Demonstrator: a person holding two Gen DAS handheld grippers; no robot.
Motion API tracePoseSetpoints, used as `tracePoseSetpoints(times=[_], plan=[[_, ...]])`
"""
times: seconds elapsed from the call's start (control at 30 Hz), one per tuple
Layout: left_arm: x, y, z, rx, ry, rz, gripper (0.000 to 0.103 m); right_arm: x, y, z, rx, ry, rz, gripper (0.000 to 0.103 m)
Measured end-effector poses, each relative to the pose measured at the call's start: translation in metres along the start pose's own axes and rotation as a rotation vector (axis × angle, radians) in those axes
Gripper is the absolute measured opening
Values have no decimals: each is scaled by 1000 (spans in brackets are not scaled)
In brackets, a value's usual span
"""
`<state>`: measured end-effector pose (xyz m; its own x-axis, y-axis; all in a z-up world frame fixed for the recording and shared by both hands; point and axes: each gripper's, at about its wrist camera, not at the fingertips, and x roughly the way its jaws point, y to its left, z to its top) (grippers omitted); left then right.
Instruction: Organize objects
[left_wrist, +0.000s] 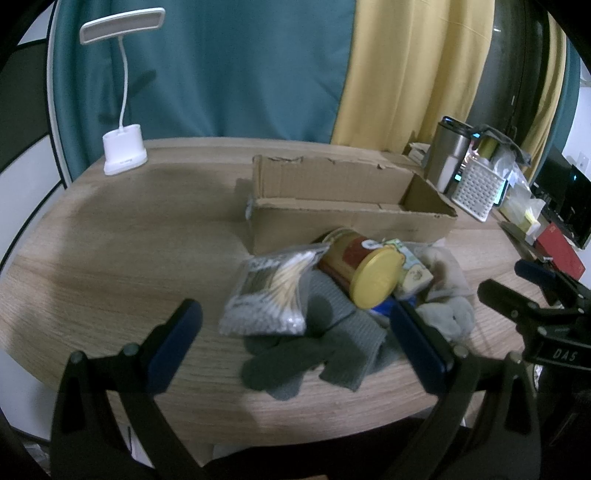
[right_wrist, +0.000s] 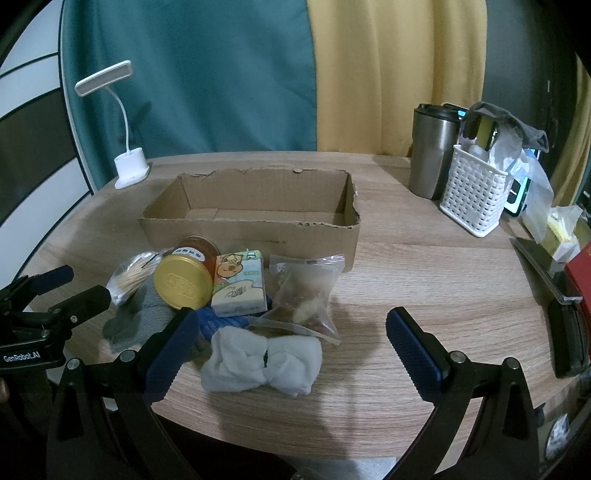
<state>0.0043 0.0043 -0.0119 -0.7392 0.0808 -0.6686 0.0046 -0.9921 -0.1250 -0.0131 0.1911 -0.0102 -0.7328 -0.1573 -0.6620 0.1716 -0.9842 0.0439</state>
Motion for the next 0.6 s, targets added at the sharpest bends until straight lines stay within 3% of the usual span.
tracePoseSetpoints(times=[0.6], plan=[[2,1,2,-4,2,-3,102,1,0,1,0,1,-2,103]])
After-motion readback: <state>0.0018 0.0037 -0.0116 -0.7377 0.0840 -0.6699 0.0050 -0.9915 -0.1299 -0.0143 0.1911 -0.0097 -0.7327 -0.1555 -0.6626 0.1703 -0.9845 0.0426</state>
